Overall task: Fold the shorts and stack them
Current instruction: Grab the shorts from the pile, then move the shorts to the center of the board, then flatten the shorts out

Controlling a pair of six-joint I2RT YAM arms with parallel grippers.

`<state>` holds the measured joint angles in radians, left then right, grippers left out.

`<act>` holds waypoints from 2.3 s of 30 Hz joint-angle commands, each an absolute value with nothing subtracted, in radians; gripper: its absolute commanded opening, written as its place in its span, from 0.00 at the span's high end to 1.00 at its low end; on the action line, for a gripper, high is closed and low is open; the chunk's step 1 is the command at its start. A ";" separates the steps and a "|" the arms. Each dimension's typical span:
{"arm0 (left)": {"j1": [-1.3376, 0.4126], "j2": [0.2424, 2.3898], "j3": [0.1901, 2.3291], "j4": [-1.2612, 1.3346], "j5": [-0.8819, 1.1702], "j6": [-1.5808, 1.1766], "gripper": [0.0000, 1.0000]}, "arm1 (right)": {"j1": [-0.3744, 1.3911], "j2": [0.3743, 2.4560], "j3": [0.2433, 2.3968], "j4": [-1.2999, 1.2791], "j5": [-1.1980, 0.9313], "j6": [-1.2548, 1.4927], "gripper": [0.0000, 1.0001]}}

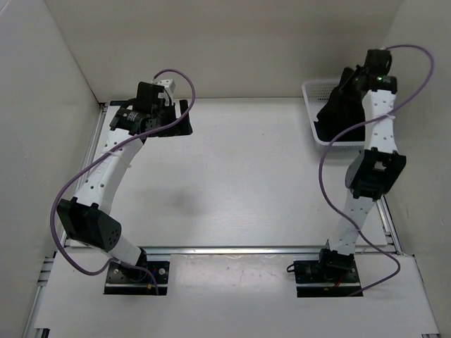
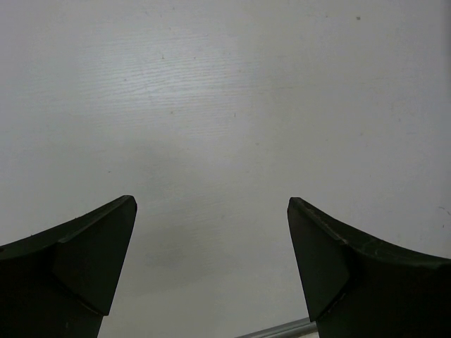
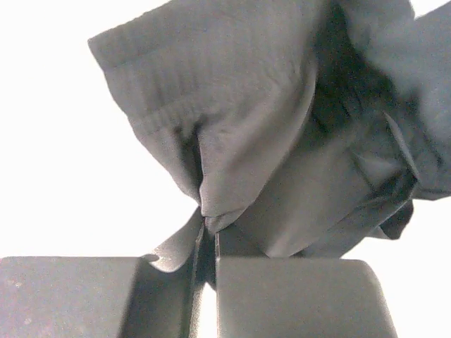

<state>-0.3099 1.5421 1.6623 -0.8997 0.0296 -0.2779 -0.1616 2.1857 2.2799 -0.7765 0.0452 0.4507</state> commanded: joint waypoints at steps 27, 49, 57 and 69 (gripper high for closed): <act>-0.274 1.227 1.517 -1.040 0.093 -0.376 0.00 | 0.463 1.233 1.364 -0.643 -0.161 0.431 0.15; -0.557 1.633 0.960 -0.736 0.187 -0.733 0.04 | 0.404 1.101 0.720 -0.675 -0.023 0.755 0.00; -0.548 1.735 1.019 -0.745 0.172 -0.742 0.90 | 0.393 1.247 0.670 -0.450 0.032 0.732 0.20; -0.502 1.513 1.639 -1.190 -0.104 -0.660 0.90 | 0.433 1.350 1.030 -0.578 0.119 0.606 1.00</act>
